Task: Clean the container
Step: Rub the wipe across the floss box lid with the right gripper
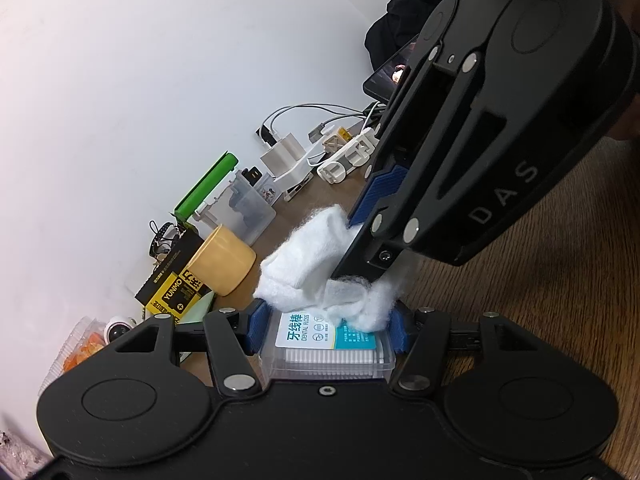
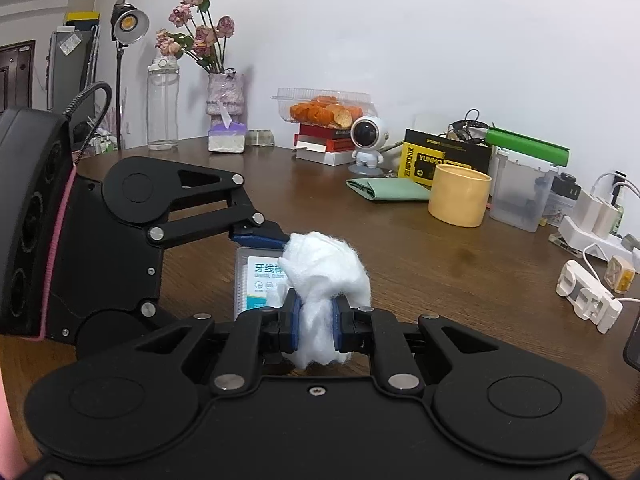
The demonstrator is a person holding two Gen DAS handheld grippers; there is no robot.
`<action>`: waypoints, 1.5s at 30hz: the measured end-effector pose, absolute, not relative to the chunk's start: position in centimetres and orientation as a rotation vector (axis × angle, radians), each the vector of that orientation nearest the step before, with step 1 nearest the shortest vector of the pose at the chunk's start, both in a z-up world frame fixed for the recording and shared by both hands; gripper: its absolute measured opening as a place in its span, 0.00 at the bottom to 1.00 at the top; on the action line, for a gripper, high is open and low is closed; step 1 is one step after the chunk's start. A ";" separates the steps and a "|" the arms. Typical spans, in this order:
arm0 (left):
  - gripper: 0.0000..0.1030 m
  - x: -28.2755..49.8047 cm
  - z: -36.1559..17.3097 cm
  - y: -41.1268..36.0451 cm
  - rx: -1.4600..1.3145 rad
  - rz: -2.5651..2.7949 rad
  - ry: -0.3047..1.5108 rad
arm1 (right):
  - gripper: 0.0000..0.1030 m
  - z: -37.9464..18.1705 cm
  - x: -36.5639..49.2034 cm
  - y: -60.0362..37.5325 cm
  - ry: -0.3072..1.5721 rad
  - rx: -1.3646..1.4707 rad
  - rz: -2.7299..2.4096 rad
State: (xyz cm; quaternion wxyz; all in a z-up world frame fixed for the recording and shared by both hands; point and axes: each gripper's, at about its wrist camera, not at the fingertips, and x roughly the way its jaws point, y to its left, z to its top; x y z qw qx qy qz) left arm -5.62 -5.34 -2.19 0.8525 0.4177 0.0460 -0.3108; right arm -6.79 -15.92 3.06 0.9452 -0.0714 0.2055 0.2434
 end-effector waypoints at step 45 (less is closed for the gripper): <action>0.54 -4.7 -4.0 -3.7 0.872 -0.695 0.112 | 0.17 4.0 -7.2 -15.2 0.498 -0.216 0.611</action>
